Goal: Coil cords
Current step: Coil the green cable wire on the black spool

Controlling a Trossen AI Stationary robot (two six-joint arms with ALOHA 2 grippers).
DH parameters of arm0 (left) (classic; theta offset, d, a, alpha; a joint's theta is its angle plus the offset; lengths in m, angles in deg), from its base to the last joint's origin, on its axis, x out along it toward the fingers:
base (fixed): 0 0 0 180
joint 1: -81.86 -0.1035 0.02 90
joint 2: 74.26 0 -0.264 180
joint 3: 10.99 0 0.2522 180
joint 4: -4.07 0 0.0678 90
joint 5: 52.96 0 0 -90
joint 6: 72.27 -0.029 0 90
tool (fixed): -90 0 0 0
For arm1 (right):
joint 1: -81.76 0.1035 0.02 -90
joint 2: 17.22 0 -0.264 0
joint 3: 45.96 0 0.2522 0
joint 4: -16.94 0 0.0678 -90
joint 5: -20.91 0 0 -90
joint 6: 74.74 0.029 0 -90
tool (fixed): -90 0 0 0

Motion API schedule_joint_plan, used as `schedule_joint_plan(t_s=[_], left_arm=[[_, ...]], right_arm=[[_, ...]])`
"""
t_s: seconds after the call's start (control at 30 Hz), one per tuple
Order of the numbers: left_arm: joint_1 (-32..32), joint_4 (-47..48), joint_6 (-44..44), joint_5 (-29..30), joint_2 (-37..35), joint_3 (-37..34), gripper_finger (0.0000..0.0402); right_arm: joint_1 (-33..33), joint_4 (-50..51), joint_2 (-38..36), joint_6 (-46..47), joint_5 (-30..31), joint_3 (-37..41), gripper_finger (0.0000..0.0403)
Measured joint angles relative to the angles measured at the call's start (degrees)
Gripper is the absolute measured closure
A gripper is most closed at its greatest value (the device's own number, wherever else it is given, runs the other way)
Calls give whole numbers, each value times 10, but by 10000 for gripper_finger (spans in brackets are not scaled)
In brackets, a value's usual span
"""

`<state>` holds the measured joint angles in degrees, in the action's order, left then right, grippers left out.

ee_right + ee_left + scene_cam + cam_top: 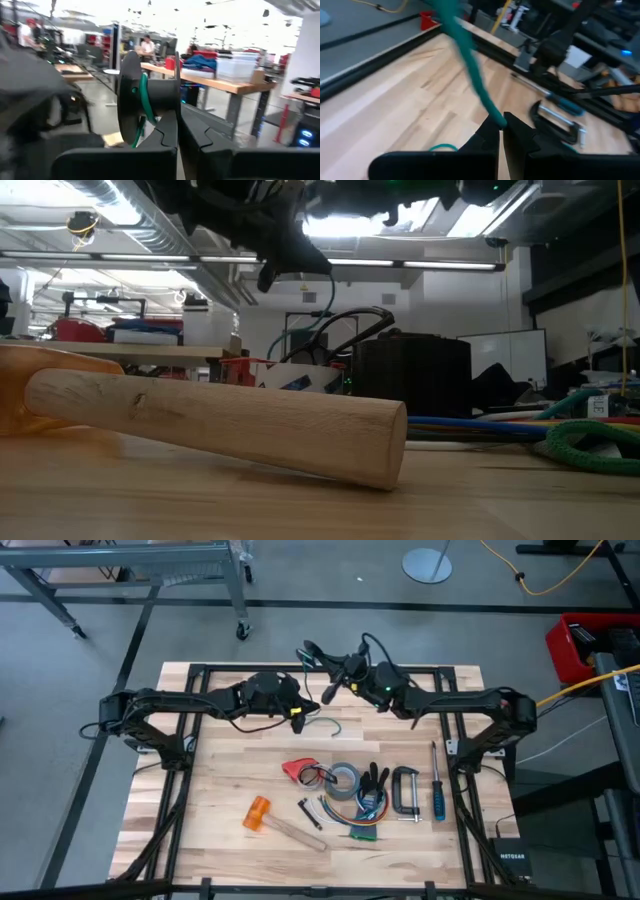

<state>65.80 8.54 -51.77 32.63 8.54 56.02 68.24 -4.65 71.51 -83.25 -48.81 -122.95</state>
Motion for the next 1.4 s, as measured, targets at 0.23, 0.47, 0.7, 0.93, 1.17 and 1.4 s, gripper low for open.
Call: schedule_joint_plan(t_s=[0.23,0.47,0.7,0.93,1.17,1.4], left_arm=[[0,1,19,-35,1,0,401],[-9,35,32,-45,1,0,401],[-22,40,43,-44,3,0,401],[-25,65,17,-41,4,0,401],[-24,63,-18,-41,3,0,401],[-26,87,-18,-44,2,-1,401]], right_arm=[[0,20,30,-25,29,0,402],[1,123,32,-36,28,-1,402],[1,148,33,-7,-17,0,402],[4,83,32,17,-69,0,402],[3,57,31,63,-102,0,402],[4,143,28,84,-82,-2,402]])
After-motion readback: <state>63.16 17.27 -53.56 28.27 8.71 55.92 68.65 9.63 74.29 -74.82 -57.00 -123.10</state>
